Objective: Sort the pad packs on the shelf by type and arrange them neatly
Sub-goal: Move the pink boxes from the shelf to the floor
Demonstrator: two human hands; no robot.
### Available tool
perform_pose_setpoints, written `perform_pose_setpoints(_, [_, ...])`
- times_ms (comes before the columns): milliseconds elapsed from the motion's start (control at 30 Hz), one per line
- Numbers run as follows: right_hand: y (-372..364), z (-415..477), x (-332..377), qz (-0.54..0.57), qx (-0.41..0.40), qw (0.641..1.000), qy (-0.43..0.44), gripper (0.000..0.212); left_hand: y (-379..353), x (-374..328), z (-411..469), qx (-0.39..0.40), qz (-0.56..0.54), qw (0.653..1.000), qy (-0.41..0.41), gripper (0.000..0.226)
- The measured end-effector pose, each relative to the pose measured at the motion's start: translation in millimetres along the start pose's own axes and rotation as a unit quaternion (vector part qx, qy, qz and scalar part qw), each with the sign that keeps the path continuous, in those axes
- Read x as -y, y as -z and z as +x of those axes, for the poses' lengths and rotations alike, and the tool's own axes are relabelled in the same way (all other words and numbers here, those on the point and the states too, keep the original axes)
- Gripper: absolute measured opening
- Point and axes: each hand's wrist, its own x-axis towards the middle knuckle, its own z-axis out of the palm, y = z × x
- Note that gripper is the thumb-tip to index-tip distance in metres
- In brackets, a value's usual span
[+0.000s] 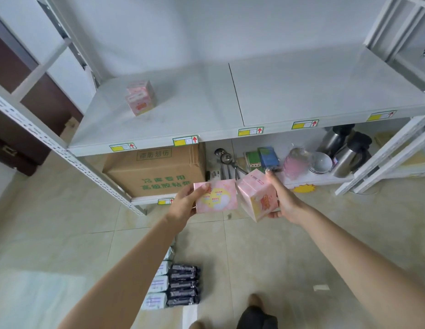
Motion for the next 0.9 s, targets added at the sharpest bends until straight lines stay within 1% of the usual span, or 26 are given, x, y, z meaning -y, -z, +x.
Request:
perform_pose_setpoints(67, [-20, -4, -4, -0.007, 0.022, 1.000, -0.008, 0.071, 18, 7, -7, -0.002, -0.012, 1.000, 0.003, 0.040])
perform_pose_setpoints(167, [-57, -7, -16, -0.019, 0.049, 0.999, -0.011, 0.082, 51, 17, -20, -0.001, -0.030, 1.000, 0.007, 0.040])
perform_pose_setpoints(200, [-71, -7, -21, -0.024, 0.056, 0.998, -0.009, 0.083, 65, 22, -25, 0.001, -0.031, 0.999, 0.009, 0.042])
perform_pose_setpoints(233, [-86, -8, -26, -0.029, 0.064, 0.998, -0.004, 0.079, 78, 25, -29, 0.000, -0.024, 1.000, 0.011, 0.043])
perform_pose_setpoints(367, [-141, -13, -42, -0.068, 0.067, 0.995, 0.035, 0.048, 132, 40, -45, 0.003, 0.007, 1.000, 0.001, 0.034])
perform_pose_setpoints(467, [-173, -13, -56, -0.068, 0.069, 0.994, 0.050, 0.030, 165, 51, -54, 0.017, 0.007, 1.000, 0.009, 0.048])
perform_pose_setpoints(500, [-183, -13, -61, -0.069, 0.065, 0.994, 0.049, 0.027, 174, 56, -56, 0.016, 0.009, 1.000, 0.016, 0.053])
perform_pose_setpoints(533, [-191, -13, -65, -0.070, 0.061, 0.995, 0.045, 0.027, 183, 62, -58, 0.011, 0.006, 1.000, 0.025, 0.053])
perform_pose_setpoints(567, [-197, -14, -70, -0.071, 0.059, 0.995, 0.043, 0.029, 189, 67, -59, 0.007, 0.002, 0.999, 0.033, 0.049])
perform_pose_setpoints(633, [-207, -11, -80, -0.074, 0.055, 0.995, 0.042, 0.029, 201, 81, -60, 0.005, -0.006, 0.999, 0.052, 0.035])
perform_pose_setpoints(700, [-212, -6, -91, -0.078, 0.043, 0.995, 0.039, 0.016, 212, 96, -59, 0.000, -0.018, 0.997, 0.071, 0.028])
perform_pose_setpoints(767, [-215, 0, -100, -0.083, 0.028, 0.996, 0.031, 0.012, 220, 111, -56, -0.013, -0.036, 0.995, 0.087, 0.031])
perform_pose_setpoints(833, [-216, 10, -111, -0.085, 0.013, 0.996, 0.019, 0.022, 225, 125, -53, -0.034, -0.055, 0.992, 0.105, 0.037])
perform_pose_setpoints(900, [-215, 19, -122, -0.080, 0.002, 0.997, 0.006, 0.029, 229, 136, -50, -0.053, -0.078, 0.989, 0.115, 0.038])
